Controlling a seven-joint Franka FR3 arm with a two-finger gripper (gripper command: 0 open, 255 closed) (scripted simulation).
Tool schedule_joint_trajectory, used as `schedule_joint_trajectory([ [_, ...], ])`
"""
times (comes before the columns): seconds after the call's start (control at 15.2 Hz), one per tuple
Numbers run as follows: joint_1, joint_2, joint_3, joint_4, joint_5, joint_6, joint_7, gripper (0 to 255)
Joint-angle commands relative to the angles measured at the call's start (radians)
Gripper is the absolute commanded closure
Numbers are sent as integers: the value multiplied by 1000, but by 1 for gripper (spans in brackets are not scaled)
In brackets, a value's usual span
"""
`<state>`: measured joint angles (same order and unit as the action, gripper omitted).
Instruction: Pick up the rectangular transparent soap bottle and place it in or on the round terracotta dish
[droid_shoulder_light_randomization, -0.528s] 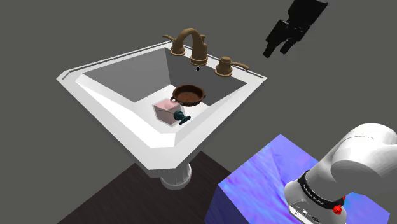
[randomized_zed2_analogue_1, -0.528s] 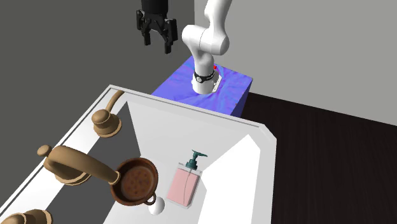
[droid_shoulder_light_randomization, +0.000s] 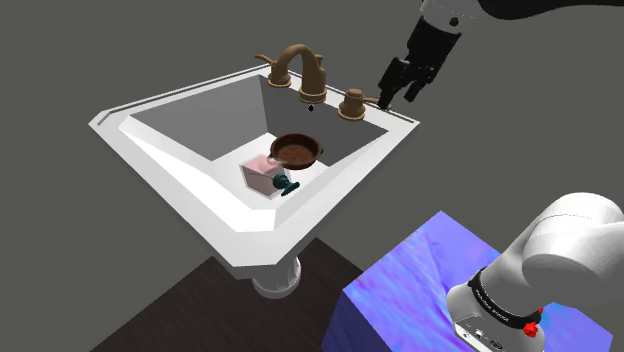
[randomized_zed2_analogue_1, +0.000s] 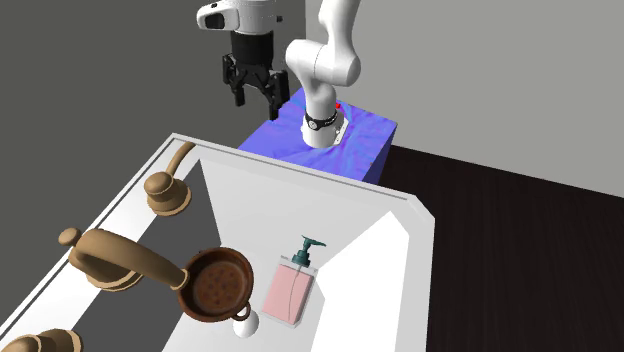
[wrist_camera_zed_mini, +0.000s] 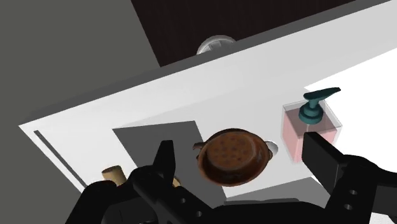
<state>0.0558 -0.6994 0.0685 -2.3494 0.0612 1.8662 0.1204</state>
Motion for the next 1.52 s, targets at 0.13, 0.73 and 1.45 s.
schedule_joint_trajectory([
  [0.13, 22, 91, 46, -28, 19, 110, 25, 0],
  [0.73, 60, 357, 151, 5, 24, 322, 92, 0],
  [1.45, 95, 707, 248, 145, -72, 496, 209, 0],
])
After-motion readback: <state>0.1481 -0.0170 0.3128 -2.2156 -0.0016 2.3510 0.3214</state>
